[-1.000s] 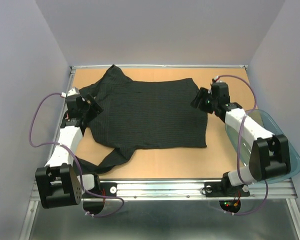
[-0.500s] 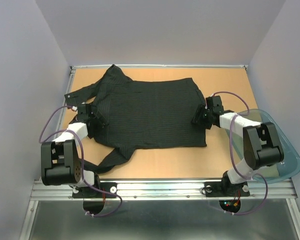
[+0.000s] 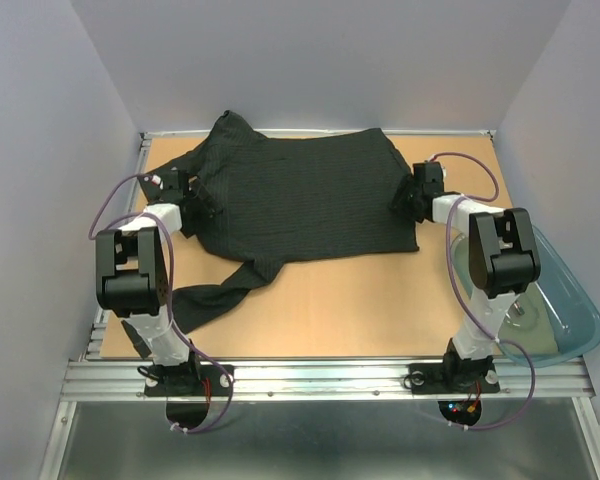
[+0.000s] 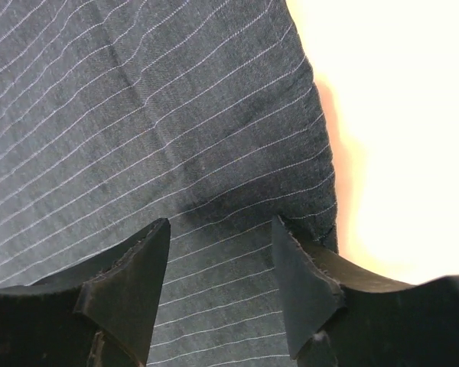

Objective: Fold and stack the long sleeve shirts
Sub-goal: Fold the shirt

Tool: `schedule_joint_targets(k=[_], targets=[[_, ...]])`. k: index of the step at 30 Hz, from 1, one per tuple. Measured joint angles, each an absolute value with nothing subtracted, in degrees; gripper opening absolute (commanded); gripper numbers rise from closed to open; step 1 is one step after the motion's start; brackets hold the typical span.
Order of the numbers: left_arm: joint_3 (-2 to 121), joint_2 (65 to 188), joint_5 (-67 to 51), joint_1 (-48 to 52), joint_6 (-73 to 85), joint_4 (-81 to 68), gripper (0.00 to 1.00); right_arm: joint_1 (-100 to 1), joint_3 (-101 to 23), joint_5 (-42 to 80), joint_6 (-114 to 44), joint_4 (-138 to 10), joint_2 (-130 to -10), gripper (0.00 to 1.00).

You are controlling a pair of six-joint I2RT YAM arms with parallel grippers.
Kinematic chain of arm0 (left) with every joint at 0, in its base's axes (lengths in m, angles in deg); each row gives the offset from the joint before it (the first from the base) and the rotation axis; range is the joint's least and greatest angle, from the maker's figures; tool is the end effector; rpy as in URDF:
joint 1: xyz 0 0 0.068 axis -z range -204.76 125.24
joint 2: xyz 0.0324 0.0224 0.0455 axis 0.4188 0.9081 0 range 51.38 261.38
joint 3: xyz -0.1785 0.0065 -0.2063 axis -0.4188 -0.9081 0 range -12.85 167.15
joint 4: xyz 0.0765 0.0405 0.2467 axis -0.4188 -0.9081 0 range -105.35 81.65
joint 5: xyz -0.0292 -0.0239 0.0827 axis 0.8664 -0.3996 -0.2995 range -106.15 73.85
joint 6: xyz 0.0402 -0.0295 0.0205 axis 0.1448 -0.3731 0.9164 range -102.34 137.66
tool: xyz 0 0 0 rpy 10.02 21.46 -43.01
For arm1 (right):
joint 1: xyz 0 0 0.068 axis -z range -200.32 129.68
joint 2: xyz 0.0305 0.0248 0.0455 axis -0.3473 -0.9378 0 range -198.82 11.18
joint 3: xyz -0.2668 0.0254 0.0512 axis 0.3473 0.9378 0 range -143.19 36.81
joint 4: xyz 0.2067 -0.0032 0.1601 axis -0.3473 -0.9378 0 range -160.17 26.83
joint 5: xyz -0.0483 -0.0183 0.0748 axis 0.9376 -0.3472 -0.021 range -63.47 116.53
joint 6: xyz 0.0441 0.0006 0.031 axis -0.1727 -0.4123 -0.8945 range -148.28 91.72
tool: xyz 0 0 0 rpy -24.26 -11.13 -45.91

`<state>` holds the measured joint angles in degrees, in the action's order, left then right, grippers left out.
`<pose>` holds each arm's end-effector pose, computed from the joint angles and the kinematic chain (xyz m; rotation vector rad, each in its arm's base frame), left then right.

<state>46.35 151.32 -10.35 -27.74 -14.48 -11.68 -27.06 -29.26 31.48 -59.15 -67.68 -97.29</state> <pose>0.3687 0.0155 0.1831 -0.6652 2.2697 -0.3680 0.3974 0.0437 0.1631 0.5409 2.3338 0.2068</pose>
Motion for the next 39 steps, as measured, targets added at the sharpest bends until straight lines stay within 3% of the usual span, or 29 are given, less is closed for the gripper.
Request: schedule_joint_targets(k=[5, 10, 14, 18, 25, 31, 39], targets=[[48.52, 148.67, -11.24, -26.65, -13.47, -13.15, 0.84, -26.69, -29.17, 32.03, -57.38, -70.30, -95.78, 0.71], [40.50, 135.73, -12.88, -26.37, -14.30, -13.96, 0.84, -26.65, -20.14, 31.13, -57.27, -72.16, -82.84, 0.83], [30.31, 125.92, -13.41, -26.37, -15.68, -13.76, 0.83, -26.65, -12.71, 29.12, -58.60, -72.09, -71.24, 0.82], [24.21, 125.02, -13.25, -26.37, -16.12, -14.87, 0.83, -26.76, -7.95, 23.83, -58.69, -72.73, -66.03, 0.80], [23.16, 122.88, -12.09, -24.51, -14.63, -18.74, 0.83, -28.68, -5.87, 16.73, -55.00, -73.65, -62.25, 0.80], [23.43, 115.80, -12.64, -14.85, -13.06, -22.96, 0.83, -30.19, -5.87, 12.16, -53.01, -73.54, -62.21, 0.80], [27.23, 118.42, -19.22, 0.82, -12.64, -30.55, 0.84, -34.80, -5.89, 8.99, -50.08, -73.60, -62.60, 0.81]])
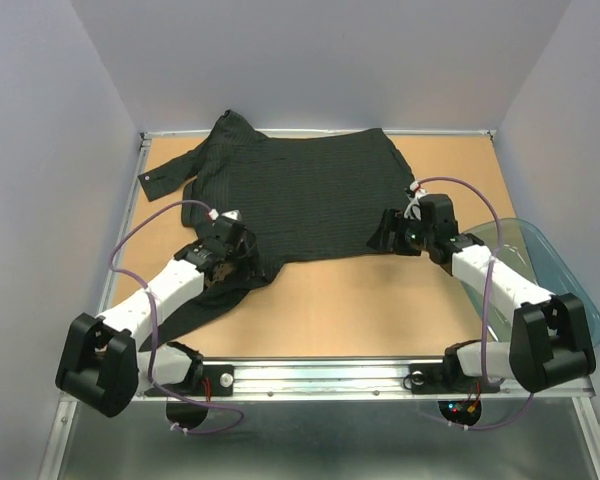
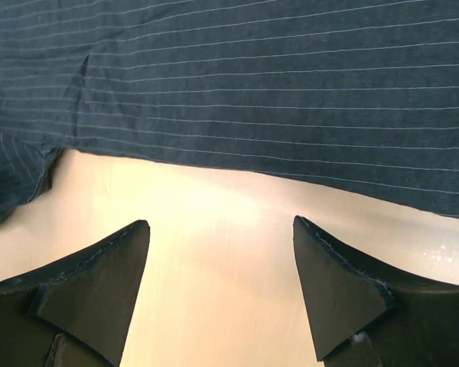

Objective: Fold and stack the long sleeve shirts
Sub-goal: Fold the shirt

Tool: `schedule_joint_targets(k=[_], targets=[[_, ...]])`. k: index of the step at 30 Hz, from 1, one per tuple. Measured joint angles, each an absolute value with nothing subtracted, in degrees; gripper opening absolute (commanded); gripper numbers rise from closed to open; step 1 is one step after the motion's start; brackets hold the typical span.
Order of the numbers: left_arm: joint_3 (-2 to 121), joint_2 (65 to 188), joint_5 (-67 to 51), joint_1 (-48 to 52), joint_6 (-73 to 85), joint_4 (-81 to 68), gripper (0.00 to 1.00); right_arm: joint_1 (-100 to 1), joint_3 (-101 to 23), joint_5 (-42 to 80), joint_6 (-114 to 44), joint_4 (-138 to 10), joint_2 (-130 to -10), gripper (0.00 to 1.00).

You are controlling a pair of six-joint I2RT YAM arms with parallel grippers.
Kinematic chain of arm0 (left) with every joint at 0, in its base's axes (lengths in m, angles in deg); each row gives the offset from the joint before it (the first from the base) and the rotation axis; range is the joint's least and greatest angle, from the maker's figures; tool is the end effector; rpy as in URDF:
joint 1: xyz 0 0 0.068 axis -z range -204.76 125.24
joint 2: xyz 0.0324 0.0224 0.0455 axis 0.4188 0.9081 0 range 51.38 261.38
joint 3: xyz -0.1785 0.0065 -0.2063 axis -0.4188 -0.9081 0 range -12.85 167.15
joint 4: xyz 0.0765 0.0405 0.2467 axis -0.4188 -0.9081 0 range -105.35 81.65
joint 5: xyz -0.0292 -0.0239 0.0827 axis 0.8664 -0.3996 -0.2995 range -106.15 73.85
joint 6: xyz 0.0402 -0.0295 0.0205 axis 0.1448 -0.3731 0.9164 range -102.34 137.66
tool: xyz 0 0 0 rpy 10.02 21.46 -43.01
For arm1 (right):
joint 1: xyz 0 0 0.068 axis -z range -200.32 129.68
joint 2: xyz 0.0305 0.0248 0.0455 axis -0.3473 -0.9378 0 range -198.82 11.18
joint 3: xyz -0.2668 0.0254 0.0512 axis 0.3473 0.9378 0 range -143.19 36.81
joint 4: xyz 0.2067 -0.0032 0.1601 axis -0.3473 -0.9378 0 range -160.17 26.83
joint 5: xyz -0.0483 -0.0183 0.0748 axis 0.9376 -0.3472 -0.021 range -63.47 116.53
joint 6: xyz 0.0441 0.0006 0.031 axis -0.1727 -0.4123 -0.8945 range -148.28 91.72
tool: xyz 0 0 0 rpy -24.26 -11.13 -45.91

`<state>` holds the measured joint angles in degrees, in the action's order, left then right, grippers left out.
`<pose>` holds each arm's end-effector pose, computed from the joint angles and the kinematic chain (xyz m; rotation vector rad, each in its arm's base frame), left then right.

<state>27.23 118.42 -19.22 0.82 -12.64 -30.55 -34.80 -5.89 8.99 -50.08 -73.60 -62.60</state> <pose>0.2121 -0.0995 0.2162 -0.1261 2.4594 -0.3711 0.2567 0.0772 0.2204 -0.0126 2.3485 0.6719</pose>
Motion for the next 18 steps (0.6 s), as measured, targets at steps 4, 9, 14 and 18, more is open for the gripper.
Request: schedule_joint_targets(k=[4, 9, 14, 18], targets=[[29.74, 120.04, -23.70, 2.96, -13.87, -33.52, 0.84, -38.52, -6.55, 9.08, -46.28, -74.37, -62.73, 0.83], [33.07, 117.74, -27.83, 0.34, -15.26, -34.30, 0.84, -52.70, -11.55, 9.56, -38.19, -75.13, -66.65, 0.83], [33.68, 117.28, -26.50, -11.61, -15.33, -31.68, 0.84, -65.29, -21.04, 10.72, -30.76, -74.48, -76.26, 0.81], [31.71, 117.13, -22.91, -19.20, -15.29, -29.69, 0.84, -72.85, -29.74, 11.66, -25.18, -74.02, -85.03, 0.75]])
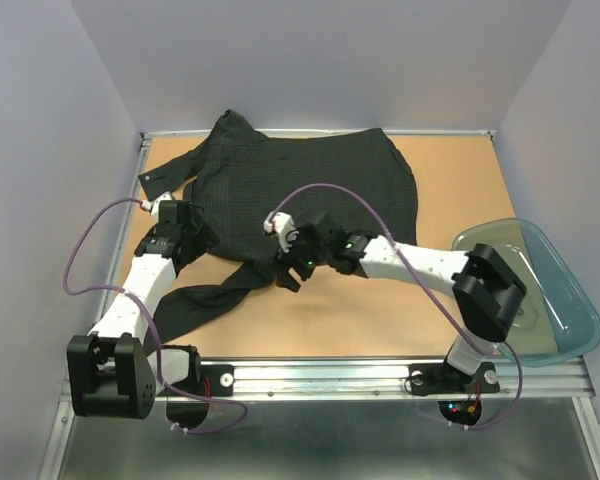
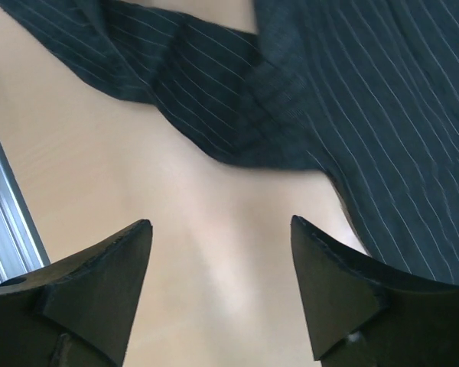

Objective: Fold and stack the long sleeve shirts
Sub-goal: Fold the shirt

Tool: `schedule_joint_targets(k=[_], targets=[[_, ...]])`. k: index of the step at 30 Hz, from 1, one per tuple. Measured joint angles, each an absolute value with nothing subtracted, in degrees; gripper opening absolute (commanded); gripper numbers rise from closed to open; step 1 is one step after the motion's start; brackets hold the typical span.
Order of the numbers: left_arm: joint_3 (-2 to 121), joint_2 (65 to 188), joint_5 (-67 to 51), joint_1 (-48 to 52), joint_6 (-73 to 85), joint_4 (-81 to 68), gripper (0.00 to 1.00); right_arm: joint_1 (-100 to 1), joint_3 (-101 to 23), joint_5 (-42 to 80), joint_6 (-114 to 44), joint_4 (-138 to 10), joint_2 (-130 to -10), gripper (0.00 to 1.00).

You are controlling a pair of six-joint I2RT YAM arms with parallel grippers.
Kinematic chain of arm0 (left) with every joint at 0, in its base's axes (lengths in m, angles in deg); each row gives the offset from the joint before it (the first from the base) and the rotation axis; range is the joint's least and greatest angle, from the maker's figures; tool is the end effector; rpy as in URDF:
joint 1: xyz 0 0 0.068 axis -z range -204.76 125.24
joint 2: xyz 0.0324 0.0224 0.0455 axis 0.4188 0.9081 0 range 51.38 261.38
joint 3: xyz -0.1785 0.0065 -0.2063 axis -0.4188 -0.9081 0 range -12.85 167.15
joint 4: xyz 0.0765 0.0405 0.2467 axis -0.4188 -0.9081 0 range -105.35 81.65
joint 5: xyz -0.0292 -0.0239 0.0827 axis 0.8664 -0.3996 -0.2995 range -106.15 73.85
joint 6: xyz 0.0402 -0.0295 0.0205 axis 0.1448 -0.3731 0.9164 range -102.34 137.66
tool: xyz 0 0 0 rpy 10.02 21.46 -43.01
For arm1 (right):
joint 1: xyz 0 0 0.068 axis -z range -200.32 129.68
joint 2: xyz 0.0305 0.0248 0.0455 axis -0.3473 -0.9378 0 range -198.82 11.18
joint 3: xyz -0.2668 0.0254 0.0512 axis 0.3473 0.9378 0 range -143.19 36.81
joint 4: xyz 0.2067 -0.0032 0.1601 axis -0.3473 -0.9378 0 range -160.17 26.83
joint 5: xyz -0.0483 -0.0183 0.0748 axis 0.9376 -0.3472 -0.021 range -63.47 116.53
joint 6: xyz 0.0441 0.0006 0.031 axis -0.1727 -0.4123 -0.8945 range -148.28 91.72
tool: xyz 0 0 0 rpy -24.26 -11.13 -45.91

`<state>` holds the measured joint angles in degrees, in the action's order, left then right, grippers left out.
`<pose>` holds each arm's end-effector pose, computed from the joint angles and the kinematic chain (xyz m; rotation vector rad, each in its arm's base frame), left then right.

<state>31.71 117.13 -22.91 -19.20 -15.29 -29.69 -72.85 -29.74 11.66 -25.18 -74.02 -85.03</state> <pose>0.2415 -0.0194 0.2477 -0.6066 2.2349 -0.2064 0.2201 0.3019 0.2365 -1.2254 2.0194 0.7338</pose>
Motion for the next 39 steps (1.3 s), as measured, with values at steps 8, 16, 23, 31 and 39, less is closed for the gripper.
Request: schedule_joint_targets(k=[8, 16, 23, 31, 39], targets=[[29.17, 116.85, -18.72, -25.19, -14.19, -28.12, 0.84, -80.33, -42.61, 11.00, -20.53, -73.17, -98.86, 0.68], [27.27, 116.52, -17.80, -26.43, -13.32, -25.69, 0.84, -82.82, -49.15, 9.67, -19.41, -72.99, -107.32, 0.64], [26.09, 116.52, -17.14, -26.41, -13.06, -24.62, 0.84, -82.93, -55.53, 9.43, -19.28, -72.49, -111.93, 0.38], [26.09, 116.91, -16.81, -26.41, -12.55, -23.64, 0.84, -82.93, -53.82, 5.84, -19.50, -71.50, -110.84, 0.01], [26.11, 120.02, -16.53, -26.41, -11.68, -22.87, 0.84, -82.93, -37.04, 0.62, -20.57, -72.34, -91.23, 0.01]])
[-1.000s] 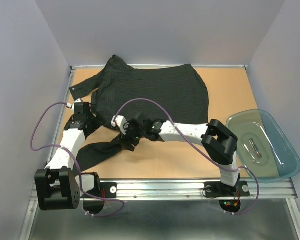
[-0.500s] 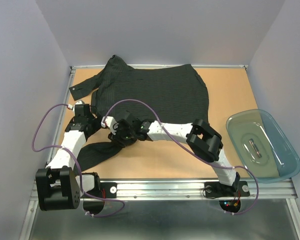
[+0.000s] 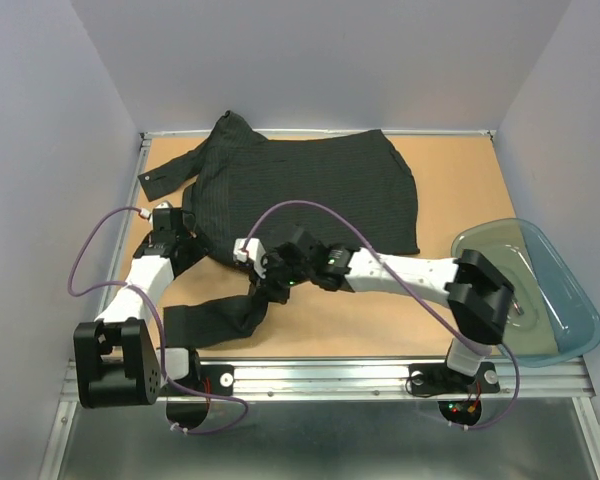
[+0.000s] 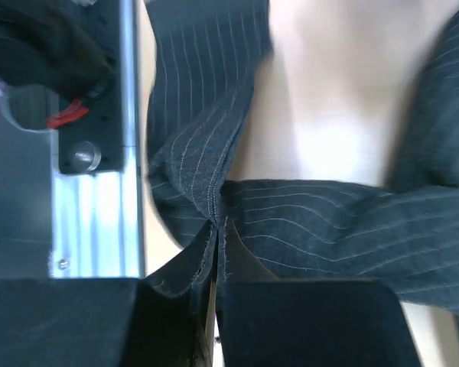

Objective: Fold and stack the long sleeve shirts
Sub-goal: Fold the shirt

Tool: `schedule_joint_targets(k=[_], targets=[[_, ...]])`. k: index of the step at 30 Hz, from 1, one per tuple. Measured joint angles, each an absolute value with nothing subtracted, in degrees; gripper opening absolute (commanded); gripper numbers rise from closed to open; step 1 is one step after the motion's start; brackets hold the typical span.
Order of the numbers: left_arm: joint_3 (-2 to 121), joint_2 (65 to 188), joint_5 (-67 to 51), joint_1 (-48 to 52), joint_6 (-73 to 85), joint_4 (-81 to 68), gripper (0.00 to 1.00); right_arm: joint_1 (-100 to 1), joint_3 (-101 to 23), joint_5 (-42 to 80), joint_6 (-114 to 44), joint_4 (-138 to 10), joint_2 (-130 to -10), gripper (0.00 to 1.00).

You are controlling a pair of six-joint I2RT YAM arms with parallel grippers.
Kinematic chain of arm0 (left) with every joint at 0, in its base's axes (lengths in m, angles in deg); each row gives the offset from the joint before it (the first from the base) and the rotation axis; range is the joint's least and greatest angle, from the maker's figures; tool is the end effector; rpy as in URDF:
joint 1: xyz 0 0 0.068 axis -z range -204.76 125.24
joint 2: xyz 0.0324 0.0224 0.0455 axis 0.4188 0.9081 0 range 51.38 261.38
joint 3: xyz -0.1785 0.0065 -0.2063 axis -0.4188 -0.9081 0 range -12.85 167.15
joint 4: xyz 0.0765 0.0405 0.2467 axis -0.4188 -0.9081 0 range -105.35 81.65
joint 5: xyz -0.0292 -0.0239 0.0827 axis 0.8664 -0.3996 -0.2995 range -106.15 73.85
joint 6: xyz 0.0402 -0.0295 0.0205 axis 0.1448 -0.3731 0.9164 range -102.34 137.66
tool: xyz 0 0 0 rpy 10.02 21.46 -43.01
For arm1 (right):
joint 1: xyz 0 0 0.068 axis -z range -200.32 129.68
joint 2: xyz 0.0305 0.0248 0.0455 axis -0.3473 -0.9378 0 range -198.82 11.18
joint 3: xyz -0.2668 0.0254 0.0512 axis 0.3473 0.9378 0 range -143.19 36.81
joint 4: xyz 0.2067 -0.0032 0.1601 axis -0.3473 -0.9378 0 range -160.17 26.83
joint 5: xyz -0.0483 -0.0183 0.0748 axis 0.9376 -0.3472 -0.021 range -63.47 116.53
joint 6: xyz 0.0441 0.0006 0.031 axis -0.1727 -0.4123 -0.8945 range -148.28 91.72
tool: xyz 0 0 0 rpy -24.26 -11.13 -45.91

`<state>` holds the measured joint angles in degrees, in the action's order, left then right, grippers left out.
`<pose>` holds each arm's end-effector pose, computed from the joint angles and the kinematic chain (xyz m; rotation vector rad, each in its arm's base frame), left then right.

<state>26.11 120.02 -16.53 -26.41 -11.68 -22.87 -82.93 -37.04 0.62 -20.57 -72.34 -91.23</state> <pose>0.2449 0.0072 0.2138 -0.6322 2.2675 -0.2302 0.1724 0.3662 0.2421 -1.5607 1.7583 1.0053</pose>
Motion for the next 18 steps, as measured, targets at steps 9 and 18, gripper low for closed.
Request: schedule_joint_targets(k=[9, 18], targets=[[26.14, 121.66, -15.33, -26.43, -11.55, -21.61, 0.84, -82.93, -26.41, 0.64, -24.88, -72.03, -81.84, 0.01], [26.18, 125.07, -14.04, -26.43, -11.57, -19.57, 0.84, -81.92, -26.22, 7.98, -30.02, -71.94, -78.60, 0.20]])
